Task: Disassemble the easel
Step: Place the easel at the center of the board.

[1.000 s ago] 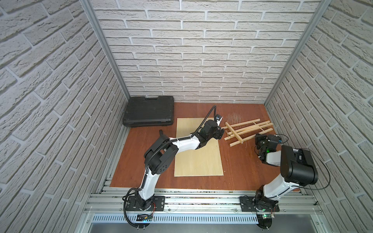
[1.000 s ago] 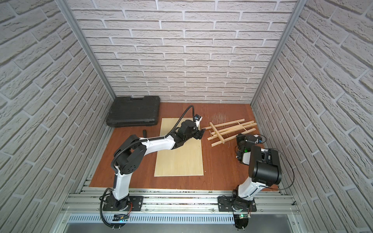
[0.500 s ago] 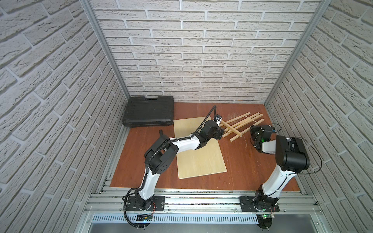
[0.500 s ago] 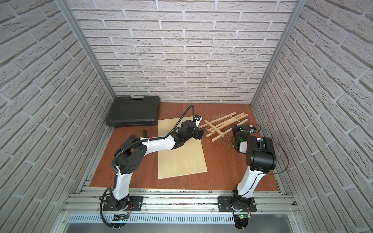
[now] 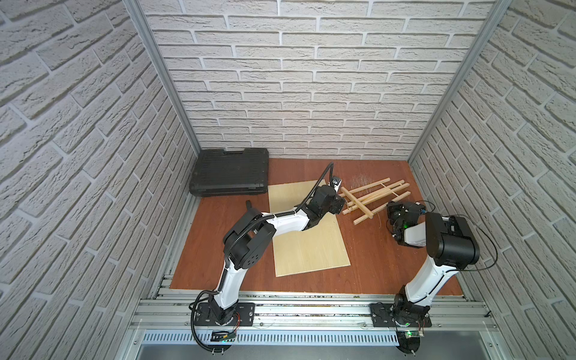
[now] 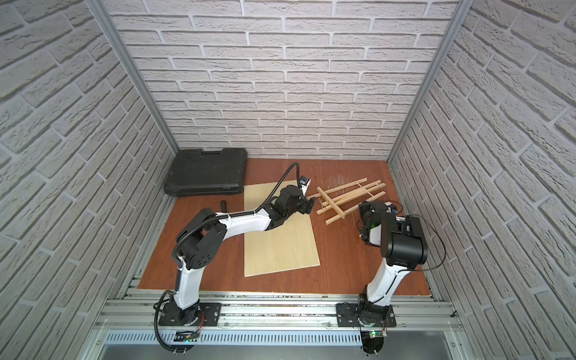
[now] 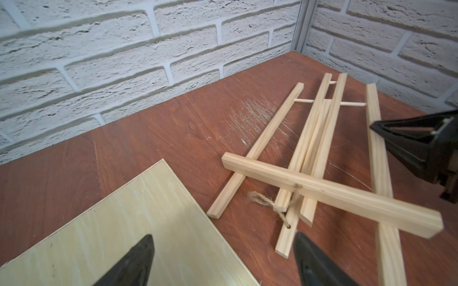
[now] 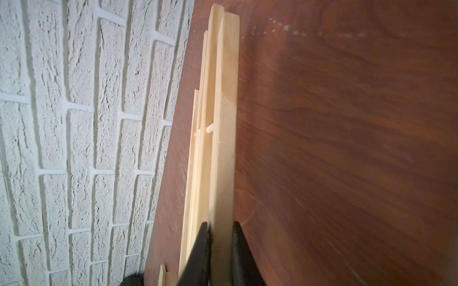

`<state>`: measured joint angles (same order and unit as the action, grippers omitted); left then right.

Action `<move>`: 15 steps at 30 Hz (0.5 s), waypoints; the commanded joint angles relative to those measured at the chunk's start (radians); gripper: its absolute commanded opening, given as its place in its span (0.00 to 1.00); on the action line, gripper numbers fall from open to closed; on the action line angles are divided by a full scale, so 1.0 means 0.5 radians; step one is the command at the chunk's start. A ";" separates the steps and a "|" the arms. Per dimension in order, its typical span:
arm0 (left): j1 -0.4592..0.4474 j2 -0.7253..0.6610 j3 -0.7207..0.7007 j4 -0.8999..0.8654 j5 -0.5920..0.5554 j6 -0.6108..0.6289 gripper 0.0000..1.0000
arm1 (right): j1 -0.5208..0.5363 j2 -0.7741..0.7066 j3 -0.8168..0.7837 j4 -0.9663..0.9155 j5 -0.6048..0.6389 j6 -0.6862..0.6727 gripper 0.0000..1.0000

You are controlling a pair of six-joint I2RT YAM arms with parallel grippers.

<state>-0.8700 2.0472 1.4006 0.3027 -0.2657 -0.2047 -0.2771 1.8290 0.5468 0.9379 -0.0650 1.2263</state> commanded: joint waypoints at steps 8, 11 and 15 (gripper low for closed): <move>0.013 -0.083 -0.029 -0.044 -0.261 -0.177 0.87 | -0.003 -0.164 -0.297 -0.110 0.129 -0.099 0.14; 0.093 -0.202 -0.116 -0.137 -0.273 -0.414 0.86 | -0.001 -0.320 -0.329 -0.332 0.147 -0.124 0.20; 0.182 -0.396 -0.251 -0.336 -0.279 -0.652 0.86 | 0.015 -0.605 -0.345 -0.710 0.197 -0.204 0.30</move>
<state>-0.8135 1.9446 1.3079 0.1902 -0.3706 -0.4114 -0.2764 1.6073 0.3794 0.7448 -0.0097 1.1881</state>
